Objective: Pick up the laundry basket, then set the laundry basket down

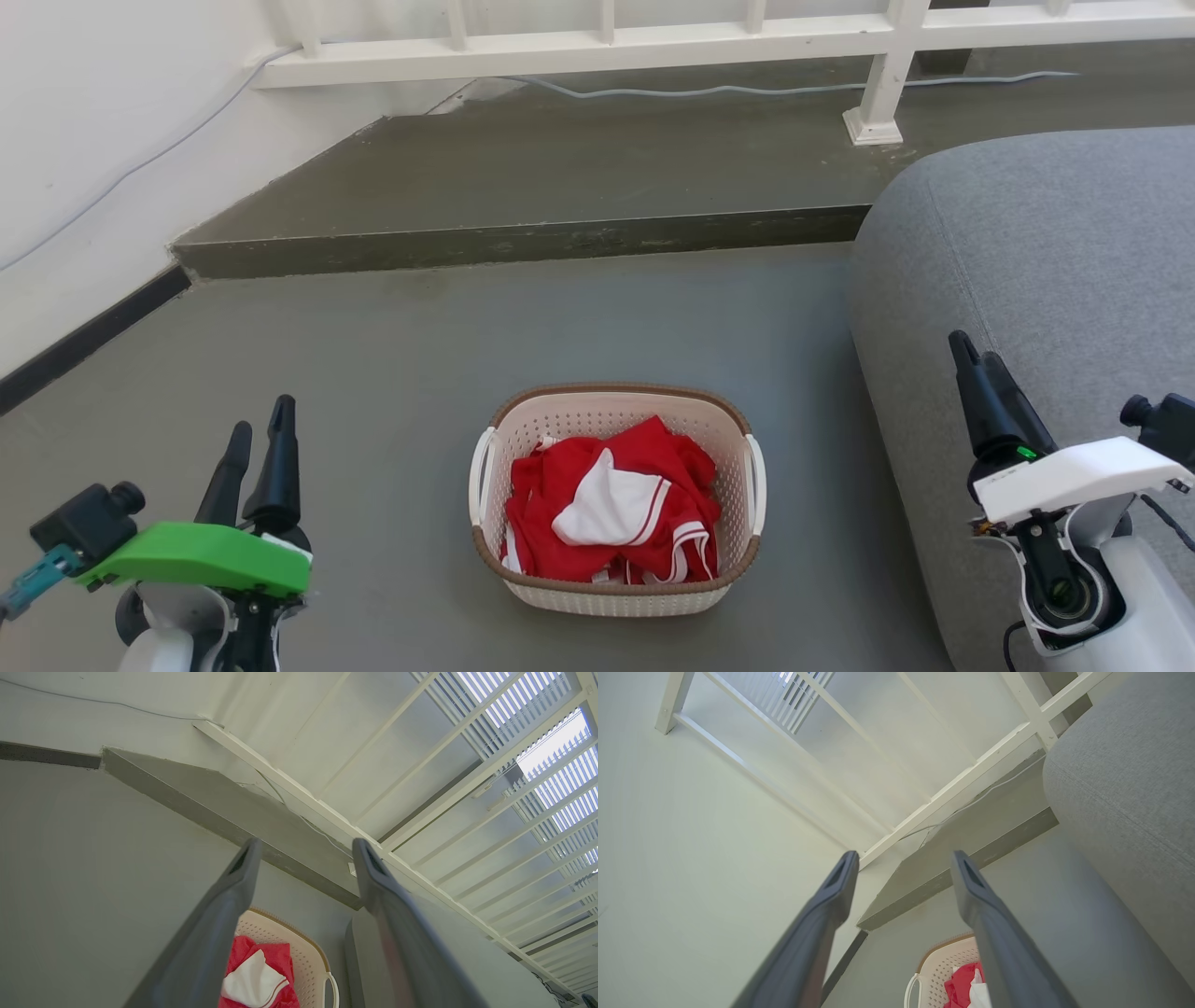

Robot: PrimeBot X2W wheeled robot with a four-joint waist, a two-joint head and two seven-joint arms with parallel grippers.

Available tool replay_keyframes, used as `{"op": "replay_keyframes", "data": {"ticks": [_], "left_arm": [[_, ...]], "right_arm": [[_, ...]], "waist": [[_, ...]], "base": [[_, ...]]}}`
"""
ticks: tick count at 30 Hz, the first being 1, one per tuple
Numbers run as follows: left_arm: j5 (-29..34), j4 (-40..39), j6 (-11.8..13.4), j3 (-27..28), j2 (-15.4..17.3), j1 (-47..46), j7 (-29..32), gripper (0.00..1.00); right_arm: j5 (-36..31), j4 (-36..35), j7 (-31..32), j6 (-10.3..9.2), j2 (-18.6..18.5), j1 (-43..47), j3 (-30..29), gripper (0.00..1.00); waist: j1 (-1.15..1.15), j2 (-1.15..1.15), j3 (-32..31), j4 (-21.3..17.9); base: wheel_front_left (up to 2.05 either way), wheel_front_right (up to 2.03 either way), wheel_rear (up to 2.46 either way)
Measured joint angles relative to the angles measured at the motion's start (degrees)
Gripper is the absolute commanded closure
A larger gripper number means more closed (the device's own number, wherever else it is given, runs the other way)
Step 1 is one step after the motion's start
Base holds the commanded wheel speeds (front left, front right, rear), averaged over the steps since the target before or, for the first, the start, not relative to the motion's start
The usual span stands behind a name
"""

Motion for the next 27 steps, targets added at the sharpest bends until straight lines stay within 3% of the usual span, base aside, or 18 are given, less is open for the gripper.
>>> {"op": "replay_keyframes", "data": {"ticks": [10, 27], "left_arm": [[13.97, -0.27, 1.09, -2.49, 0.82, -0.15, -1.94, 0.00], [28.98, -2.01, 2.04, -4.24, 0.04, -0.93, -5.36, 0.00]], "right_arm": [[-9.85, -0.09, -2.12, -2.09, -0.33, -1.04, 1.77, 0.00], [-22.97, -0.36, -5.64, -3.53, -0.43, -1.17, 4.66, 0.00]], "waist": [[0.00, 0.00, 0.05, -0.06], [0.00, 0.00, 0.14, -0.02]], "base": [[0.00, 0.00, 0.00], [0.00, 0.00, 0.00]]}}
